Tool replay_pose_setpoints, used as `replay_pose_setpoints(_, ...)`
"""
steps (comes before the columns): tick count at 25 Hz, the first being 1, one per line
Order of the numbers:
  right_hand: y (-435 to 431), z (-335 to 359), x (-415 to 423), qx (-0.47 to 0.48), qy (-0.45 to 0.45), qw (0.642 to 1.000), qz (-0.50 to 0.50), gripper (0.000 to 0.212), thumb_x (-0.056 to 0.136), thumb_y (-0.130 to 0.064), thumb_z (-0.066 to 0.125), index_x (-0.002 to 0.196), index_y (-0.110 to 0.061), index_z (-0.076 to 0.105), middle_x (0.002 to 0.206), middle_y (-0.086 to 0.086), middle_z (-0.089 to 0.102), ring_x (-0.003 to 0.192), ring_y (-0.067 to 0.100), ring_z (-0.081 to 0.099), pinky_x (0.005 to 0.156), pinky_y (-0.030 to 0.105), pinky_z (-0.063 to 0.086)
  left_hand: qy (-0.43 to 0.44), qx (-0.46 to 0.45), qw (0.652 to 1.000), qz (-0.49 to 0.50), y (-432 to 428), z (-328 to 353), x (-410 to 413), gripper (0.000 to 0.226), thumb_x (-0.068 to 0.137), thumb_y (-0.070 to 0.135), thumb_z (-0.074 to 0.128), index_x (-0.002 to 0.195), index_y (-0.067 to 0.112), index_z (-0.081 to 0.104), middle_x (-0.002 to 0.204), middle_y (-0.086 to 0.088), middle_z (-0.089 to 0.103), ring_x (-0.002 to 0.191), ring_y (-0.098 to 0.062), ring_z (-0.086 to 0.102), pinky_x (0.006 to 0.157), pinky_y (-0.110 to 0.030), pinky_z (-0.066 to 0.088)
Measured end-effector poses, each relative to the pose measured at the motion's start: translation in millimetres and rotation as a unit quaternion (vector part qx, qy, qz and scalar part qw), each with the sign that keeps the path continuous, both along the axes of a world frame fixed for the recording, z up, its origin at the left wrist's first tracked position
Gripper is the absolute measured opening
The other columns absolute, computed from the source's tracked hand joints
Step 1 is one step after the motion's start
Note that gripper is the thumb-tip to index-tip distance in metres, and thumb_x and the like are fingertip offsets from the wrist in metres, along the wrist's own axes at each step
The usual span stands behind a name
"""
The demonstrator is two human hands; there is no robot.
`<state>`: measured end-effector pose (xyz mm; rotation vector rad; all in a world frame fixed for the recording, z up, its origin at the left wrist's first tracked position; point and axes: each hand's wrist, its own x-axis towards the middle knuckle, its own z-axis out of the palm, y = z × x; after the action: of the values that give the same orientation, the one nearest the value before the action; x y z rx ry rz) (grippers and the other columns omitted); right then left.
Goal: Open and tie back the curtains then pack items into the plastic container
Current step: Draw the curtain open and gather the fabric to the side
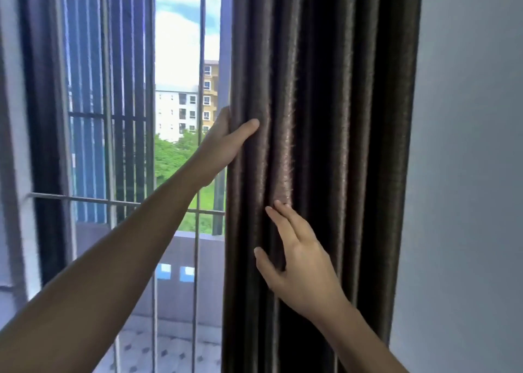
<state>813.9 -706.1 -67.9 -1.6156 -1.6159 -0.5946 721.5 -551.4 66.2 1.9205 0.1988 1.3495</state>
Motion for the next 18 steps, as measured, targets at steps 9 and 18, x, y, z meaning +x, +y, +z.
replay_pose_setpoints(9, 52, -17, -86, -0.087, 0.139, 0.979, 0.123, 0.058, 0.090, -0.042, 0.054, 0.142, -0.026, 0.035, 0.158, -0.003, 0.001, 0.142, 0.014, 0.023, 0.109, 0.019, 0.024, 0.131, -0.042, 0.974, 0.180, 45, -84, -90, 0.033, 0.090, 0.032, 0.054, 0.122, 0.028, 0.048, 0.114, 0.003, 0.064, 0.107, -0.017, 0.060, 0.099, -0.044, 0.046)
replay_pose_setpoints(18, 106, -66, -140, -0.220, 0.221, 0.945, 0.097, 0.075, 0.093, -0.033, 0.050, 0.149, -0.003, 0.009, 0.157, 0.012, -0.005, 0.143, 0.030, 0.016, 0.114, 0.031, 0.019, 0.247, -0.174, 0.945, 0.122, 51, -114, -119, 0.034, 0.102, 0.030, 0.034, 0.117, 0.009, 0.055, 0.109, -0.013, 0.065, 0.101, -0.028, 0.064, 0.091, -0.047, 0.050)
